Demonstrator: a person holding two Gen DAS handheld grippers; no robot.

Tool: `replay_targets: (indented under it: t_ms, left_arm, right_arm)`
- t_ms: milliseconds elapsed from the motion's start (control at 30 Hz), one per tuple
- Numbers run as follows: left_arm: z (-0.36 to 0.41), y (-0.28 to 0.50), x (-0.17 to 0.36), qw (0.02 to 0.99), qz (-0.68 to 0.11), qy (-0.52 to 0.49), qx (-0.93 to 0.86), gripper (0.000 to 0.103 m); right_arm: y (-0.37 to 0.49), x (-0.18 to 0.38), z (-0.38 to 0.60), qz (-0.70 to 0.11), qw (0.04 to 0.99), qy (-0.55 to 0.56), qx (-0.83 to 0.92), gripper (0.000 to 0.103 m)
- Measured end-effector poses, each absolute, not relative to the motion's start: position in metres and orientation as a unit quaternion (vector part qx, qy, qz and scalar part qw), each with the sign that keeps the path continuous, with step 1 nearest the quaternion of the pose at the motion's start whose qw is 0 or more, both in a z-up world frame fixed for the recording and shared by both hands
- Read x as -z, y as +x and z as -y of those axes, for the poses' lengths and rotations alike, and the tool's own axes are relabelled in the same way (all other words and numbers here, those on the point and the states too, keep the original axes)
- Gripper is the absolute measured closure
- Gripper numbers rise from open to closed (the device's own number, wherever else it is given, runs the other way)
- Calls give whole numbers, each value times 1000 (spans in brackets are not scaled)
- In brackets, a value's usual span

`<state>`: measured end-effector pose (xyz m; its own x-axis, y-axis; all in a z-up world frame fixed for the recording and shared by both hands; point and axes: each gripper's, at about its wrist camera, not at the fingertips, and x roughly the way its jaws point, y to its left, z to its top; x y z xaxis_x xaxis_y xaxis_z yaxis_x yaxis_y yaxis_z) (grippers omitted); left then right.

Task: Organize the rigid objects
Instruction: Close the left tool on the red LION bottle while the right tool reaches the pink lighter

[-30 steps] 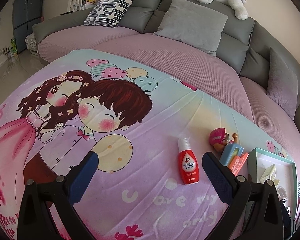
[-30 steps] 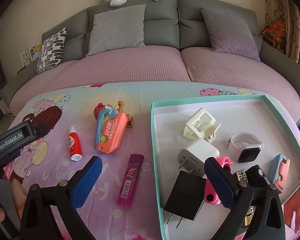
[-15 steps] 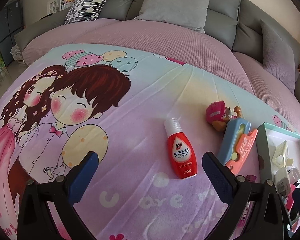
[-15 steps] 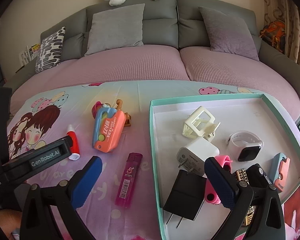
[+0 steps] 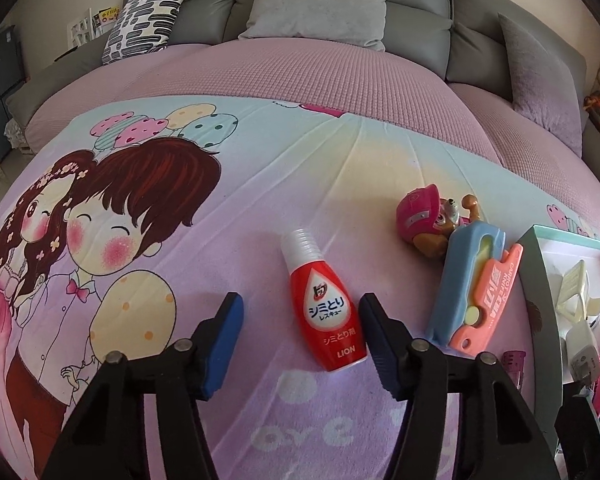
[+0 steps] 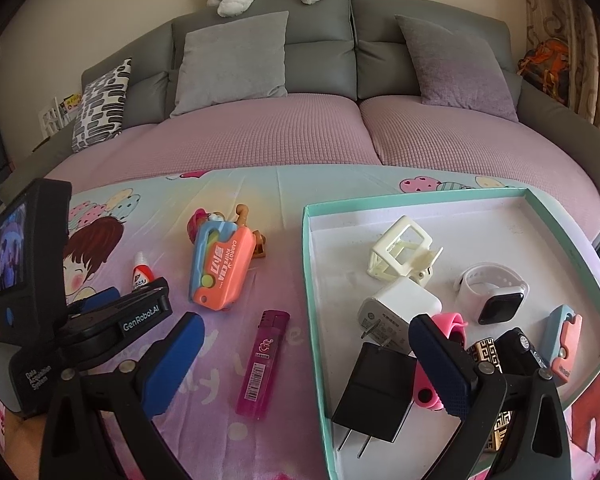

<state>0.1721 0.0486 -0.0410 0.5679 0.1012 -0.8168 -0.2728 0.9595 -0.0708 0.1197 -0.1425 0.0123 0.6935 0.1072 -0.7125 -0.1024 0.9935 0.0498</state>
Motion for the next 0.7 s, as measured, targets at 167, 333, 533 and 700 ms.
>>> replay_targets:
  t_ms: [167,333,533,700]
  left_arm:
    - [-46,170,37,880,-455,-101,-87,70]
    - [-42,163,35,877,-462,-103,-82,70]
    - [-38,152,33,873,-472,-97,-77,70]
    - [-37,145,34,869,-480,-93,-78,70]
  right_arm:
    - [121,-11,146,-390,919,8,-55,0]
    - [120,-12,148,-388,920,14,-56,0]
    - [118,-14,148,-379,923,25,-68,0]
    - [116,-14,142,-370,925,31,-86,3]
